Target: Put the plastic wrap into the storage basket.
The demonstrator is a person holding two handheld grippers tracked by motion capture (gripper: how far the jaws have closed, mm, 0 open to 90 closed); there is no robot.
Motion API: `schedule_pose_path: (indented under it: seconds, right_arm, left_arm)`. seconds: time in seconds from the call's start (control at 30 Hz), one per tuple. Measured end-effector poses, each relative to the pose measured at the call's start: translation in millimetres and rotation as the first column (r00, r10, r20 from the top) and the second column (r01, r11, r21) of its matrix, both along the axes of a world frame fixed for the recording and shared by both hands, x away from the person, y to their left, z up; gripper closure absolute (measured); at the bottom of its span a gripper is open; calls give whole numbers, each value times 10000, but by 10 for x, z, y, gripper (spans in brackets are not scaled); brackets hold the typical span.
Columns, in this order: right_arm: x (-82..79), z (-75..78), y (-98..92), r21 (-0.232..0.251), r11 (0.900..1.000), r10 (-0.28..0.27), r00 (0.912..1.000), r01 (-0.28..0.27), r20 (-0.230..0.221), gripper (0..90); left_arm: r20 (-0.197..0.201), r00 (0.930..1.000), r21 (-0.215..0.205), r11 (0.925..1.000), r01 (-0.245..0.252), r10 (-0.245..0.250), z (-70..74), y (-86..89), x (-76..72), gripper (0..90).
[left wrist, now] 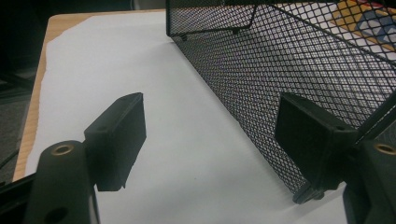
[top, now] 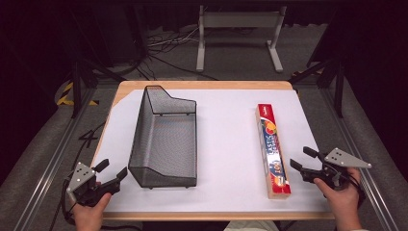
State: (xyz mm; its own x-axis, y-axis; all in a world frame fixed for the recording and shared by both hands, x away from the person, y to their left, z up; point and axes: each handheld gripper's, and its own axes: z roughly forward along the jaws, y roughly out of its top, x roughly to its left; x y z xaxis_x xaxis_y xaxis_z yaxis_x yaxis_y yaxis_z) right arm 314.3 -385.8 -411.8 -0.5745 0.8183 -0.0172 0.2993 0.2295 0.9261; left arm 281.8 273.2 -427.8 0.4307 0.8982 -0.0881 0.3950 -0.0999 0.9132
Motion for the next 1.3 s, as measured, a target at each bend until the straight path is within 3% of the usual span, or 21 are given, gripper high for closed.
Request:
schedule_pose_path:
  seconds: [0.17, 0.27, 0.33, 0.5, 0.53, 0.57, 0.63, 0.73, 0.77, 0.83, 1.17, 1.3]
  right_arm:
    - [-6, 63, 80, 48, 9986, 535, 9982, -536, 252, 300]
    - [-26, 107, 157, 121, 9964, 839, 9964, -841, 114, 317]
    - [-47, 142, 223, -117, 9949, 1002, 9950, -1001, 55, 352]
    - [-117, 248, 381, -268, 9864, 1609, 9859, -1622, -453, 555]
    - [-117, 248, 381, -268, 9864, 1609, 9859, -1622, -453, 555]
    - [-148, 298, 442, -369, 9802, 1926, 9799, -1946, -530, 639]
    - [-160, 317, 468, -420, 9769, 2073, 9768, -2096, -540, 675]
    - [-201, 368, 567, -421, 9654, 2534, 9638, -2575, -831, 828]
    - [-201, 368, 567, -421, 9654, 2534, 9638, -2575, -831, 828]
    - [-210, 375, 628, -391, 9571, 2823, 9541, -2872, -998, 898]
    - [-208, 361, 797, -344, 9369, 3409, 9309, -3479, -1314, 900]
    - [-199, 346, 843, -414, 9331, 3481, 9261, -3572, -1453, 900]
  left_arm:
    - [36, 10000, 144, 9999, 7, -8, 4, -17, -10, 258]
    - [24, 10000, 122, 9999, -31, 30, 3, -16, -6, 258]
    - [22, 10000, 119, 9999, -46, 46, -2, -18, -4, 258]
    - [42, 10000, 125, 9999, -61, 61, -2, -12, -2, 258]
    - [42, 10000, 125, 9999, -61, 61, -2, -12, -2, 258]
    - [5, 10000, 107, 9999, -72, 72, -6, -18, -2, 258]
    - [2, 10000, 112, 9999, -70, 70, -6, -18, -2, 258]
    - [7, 10000, 119, 9999, -86, 86, -6, -19, -3, 258]
    - [15, 10000, 135, 9999, -73, 73, -5, -16, -2, 258]
    - [14, 9999, 114, 9999, -107, 107, -5, -19, -1, 258]
    - [0, 9999, 168, 9998, -126, 126, -8, -15, 0, 259]
    - [-11, 9999, 185, 9997, -134, 134, -8, -16, 1, 259]
